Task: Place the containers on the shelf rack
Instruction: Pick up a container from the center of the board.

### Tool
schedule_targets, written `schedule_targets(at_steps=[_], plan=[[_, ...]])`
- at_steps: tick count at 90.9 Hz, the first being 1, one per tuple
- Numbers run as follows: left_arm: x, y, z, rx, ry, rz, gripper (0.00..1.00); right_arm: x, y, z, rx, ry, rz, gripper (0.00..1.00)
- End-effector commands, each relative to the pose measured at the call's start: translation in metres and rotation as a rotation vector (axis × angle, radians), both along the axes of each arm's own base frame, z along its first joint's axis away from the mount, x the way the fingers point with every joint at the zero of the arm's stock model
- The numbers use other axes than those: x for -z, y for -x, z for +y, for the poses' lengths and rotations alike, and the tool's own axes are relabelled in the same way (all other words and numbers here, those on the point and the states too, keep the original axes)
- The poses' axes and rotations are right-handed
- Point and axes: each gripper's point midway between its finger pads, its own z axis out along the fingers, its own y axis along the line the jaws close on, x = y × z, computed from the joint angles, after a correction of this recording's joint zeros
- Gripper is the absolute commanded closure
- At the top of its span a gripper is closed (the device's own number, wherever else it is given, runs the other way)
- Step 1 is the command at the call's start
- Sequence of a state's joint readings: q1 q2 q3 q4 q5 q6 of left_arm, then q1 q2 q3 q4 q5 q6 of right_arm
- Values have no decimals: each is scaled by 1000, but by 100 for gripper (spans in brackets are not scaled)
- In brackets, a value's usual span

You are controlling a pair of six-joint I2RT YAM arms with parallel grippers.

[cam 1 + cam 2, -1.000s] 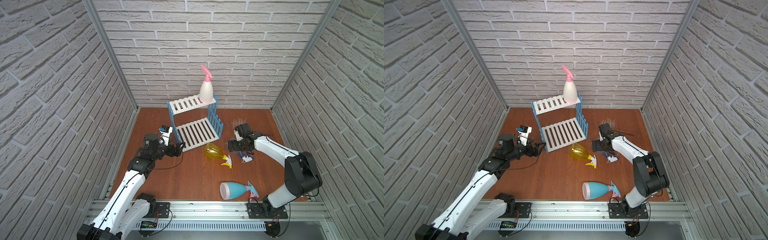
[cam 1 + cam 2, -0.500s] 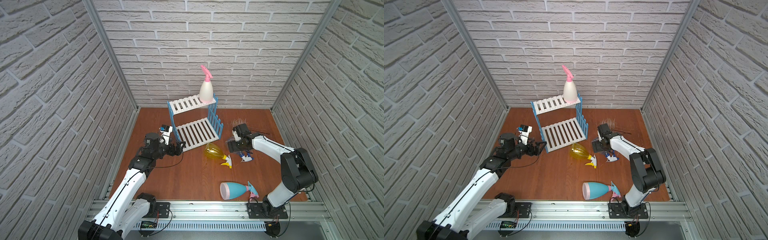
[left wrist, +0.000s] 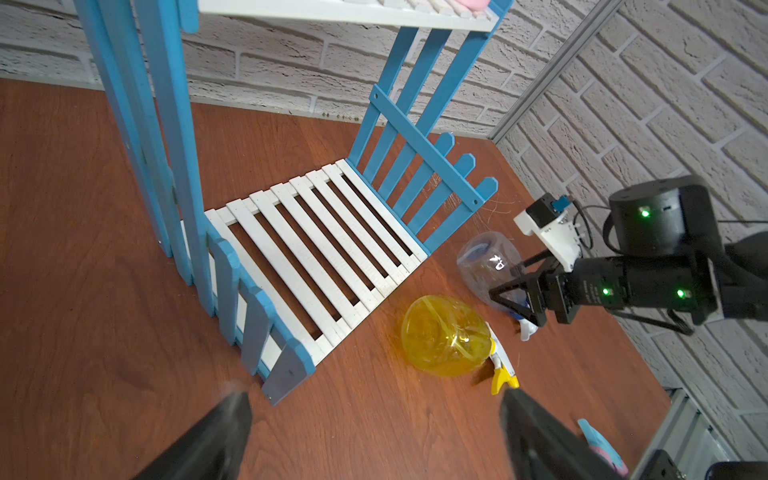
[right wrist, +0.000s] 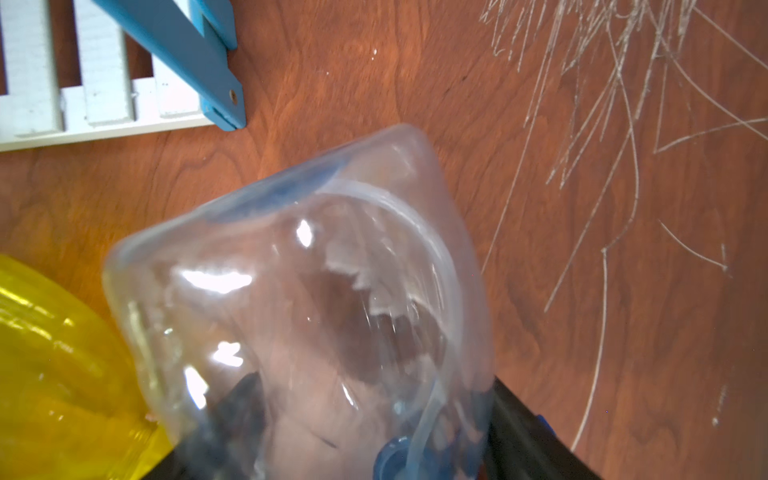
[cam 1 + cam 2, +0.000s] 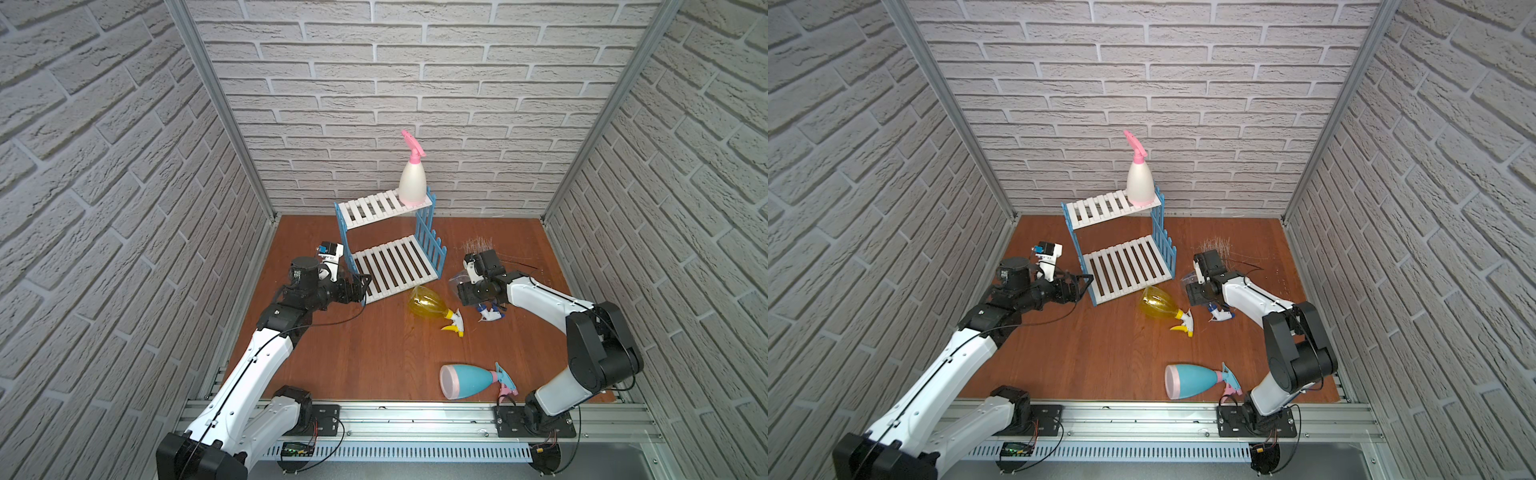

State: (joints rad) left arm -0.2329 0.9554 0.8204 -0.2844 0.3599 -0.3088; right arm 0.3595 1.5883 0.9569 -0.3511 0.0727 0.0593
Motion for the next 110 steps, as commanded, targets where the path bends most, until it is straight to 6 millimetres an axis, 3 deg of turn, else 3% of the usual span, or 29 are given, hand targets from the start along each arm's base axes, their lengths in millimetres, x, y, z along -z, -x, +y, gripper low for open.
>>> schedule_targets(at_steps=[1,13,24,40,53,81,110], plan=[[-16,-5,-5,-31,12,37,2,-32,4,-5,17,-11,-93,27],[-18,-4,-26,-10,-19,99,2,-61,20,-8,20,-40,-171,27],[-24,-7,-47,2,-65,102,2,-88,36,2,-56,-96,-243,28],[-34,-11,-88,86,44,126,2,-126,51,34,-196,-163,-338,29],[-36,-11,-122,192,140,189,2,-144,55,65,-288,-181,-379,29],[-26,-8,-160,325,229,304,2,-160,56,120,-424,-189,-420,29],[-24,-9,-169,363,258,321,2,-164,61,136,-475,-175,-436,29]])
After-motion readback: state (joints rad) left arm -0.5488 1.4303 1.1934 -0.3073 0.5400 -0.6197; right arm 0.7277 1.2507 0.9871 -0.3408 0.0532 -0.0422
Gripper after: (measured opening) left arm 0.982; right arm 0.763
